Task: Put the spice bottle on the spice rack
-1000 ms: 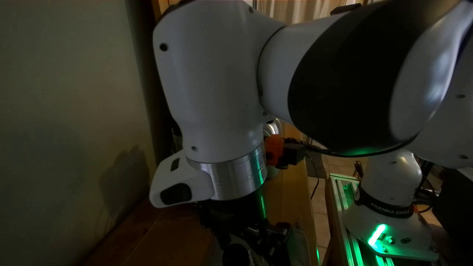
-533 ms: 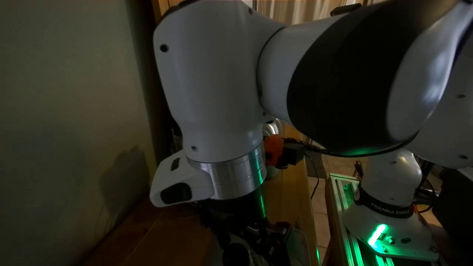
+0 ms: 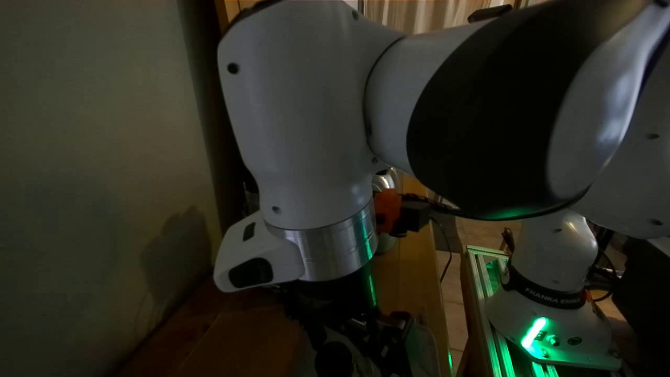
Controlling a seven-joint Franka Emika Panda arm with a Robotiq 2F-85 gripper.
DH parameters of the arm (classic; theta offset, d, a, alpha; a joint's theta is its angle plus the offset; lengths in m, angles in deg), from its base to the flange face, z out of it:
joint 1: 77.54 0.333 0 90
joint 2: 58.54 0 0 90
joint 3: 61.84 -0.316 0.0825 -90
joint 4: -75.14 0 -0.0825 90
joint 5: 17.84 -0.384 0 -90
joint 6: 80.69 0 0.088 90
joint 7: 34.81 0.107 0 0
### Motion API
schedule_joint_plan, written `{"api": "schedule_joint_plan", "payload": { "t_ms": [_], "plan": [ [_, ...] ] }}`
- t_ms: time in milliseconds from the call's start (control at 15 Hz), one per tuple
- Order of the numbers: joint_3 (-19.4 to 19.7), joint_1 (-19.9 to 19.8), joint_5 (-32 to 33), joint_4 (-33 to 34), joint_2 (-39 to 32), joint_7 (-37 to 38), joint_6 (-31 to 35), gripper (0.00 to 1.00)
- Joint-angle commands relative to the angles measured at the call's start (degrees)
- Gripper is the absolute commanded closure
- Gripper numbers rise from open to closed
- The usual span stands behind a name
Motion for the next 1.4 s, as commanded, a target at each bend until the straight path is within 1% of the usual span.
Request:
{"api": "schedule_joint_plan", "payload": {
  "t_ms": [0,533,933,1333],
  "plan": [
    [0.1,-0.1,1.7,-0.7,1.2,-0.5,-0.9,0.00],
    [0.1,0.0,1.7,-0.5,1.9,-0.8,-1.2,0.00],
    [0.4,-0.1,1.3,-1.2,0.7,-1.0,0.6,0.00],
    [0.2,-0.3,1.6,-2.2,-0.5,-0.2,4.6,0.00]
  ]
}}
